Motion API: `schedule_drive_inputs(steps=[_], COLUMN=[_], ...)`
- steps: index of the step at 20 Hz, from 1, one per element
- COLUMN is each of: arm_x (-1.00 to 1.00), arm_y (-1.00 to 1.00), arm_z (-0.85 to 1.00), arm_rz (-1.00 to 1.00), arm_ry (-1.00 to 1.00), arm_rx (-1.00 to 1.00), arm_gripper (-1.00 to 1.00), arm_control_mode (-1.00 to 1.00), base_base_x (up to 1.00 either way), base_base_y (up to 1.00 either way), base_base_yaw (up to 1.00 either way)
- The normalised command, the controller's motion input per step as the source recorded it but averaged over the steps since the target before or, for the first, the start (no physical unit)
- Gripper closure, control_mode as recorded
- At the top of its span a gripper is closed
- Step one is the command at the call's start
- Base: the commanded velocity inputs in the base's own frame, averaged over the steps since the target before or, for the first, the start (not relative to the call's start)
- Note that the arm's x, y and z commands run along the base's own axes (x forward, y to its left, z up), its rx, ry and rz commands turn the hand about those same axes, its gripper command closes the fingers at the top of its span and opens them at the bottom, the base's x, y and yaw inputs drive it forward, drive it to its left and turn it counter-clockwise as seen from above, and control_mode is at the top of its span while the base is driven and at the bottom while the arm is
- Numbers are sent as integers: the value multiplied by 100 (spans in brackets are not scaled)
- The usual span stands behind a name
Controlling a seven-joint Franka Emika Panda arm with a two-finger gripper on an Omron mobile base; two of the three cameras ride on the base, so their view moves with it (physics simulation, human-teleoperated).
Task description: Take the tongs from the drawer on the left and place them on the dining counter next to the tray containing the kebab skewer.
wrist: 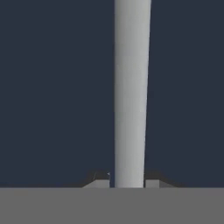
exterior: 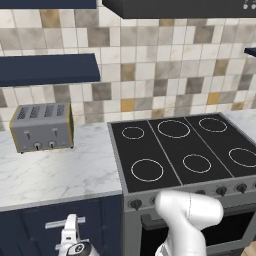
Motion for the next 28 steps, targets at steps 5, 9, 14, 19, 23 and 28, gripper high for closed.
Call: schedule_drive_inputs(steps=[5,9,14,19,23,28], arm_x=[-77,-78,-67,-26,0,-2], arm_y=[5,1,0,0,0,0], arm_z=[-22,-20,-18,-4,0,0], arm_rz=[0,0,0,0,0,0], arm_ry=[10,10,11,5,0,0], arm_rx=[1,2,2,0,0,0], arm_gripper=[100,100,100,100,-100,-100], arm_control_mode=[-100,-100,-100,-100,-100,-100], base_base_x=[0,0,0,0,0,0], base_base_y=[0,0,0,0,0,0], base_base_yaw=[0,0,0,0,0,0])
